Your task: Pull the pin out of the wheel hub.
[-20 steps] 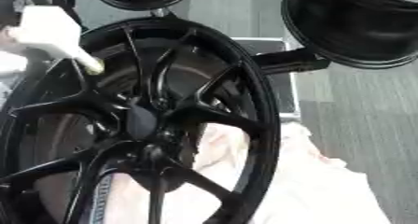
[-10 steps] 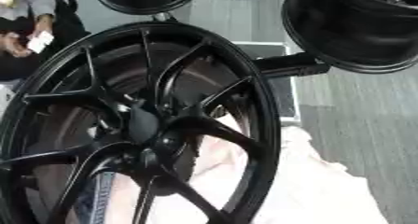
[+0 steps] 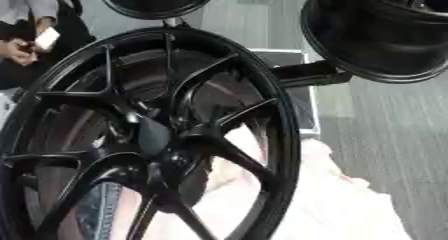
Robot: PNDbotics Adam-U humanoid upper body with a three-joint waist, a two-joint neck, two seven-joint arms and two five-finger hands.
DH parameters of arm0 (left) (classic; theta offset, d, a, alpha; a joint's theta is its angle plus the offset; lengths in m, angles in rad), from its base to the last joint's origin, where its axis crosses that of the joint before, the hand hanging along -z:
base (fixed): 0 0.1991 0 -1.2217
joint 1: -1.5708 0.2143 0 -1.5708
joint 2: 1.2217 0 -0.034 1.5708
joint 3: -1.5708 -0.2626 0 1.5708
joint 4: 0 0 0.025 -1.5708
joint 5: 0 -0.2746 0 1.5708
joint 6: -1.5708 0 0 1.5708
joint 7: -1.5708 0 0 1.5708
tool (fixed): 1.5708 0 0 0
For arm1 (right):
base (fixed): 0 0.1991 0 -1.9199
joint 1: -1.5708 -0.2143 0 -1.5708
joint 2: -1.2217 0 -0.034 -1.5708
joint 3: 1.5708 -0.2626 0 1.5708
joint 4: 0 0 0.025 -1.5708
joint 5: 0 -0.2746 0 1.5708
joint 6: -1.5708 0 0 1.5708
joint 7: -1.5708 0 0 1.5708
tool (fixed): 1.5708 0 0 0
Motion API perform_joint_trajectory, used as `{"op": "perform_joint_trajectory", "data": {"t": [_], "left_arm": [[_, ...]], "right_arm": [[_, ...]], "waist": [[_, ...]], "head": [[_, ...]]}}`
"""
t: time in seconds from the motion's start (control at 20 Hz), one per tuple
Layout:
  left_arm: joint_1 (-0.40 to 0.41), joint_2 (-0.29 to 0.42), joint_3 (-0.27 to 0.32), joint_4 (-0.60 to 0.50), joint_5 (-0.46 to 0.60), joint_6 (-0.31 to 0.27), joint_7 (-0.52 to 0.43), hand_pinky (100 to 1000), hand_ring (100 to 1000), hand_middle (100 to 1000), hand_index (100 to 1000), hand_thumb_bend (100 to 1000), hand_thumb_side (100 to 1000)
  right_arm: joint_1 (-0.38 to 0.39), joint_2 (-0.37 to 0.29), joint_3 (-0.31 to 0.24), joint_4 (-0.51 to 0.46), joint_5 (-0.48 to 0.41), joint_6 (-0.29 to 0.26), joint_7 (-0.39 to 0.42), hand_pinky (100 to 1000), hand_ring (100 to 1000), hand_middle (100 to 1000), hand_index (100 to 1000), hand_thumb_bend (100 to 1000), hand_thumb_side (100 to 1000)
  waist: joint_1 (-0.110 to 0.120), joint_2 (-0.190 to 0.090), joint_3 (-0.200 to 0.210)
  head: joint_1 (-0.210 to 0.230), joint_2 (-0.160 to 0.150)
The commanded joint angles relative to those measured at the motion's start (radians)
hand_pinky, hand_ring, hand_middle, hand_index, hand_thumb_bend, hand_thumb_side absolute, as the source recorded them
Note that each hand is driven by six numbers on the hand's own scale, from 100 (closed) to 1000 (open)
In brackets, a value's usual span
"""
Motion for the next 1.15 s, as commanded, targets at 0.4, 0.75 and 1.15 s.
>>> {"op": "perform_joint_trajectory", "data": {"t": [0.4,0.75,1.15], "left_arm": [[-0.025,0.03,0.04,0.008,0.0,-0.05,0.033,732,583,640,764,294,161],[0.002,0.017,-0.023,-0.227,0.08,-0.074,0.14,706,530,583,737,309,124],[0.055,0.043,-0.136,-0.579,-0.035,-0.096,-0.029,734,574,604,762,390,138]], "right_arm": [[-0.006,-0.027,-0.007,-0.007,0.006,0.046,-0.052,631,687,609,650,100,470],[-0.006,-0.035,0.002,-0.007,0.011,0.045,-0.046,633,687,610,651,100,470],[-0.014,-0.043,0.01,-0.007,0.014,0.043,-0.032,633,687,610,651,100,470]], "waist": [[0.009,-0.022,-0.001],[0.004,-0.022,-0.003],[0.004,-0.019,-0.008]], "head": [[-0.006,-0.007],[-0.001,-0.01],[0.01,-0.016]]}}
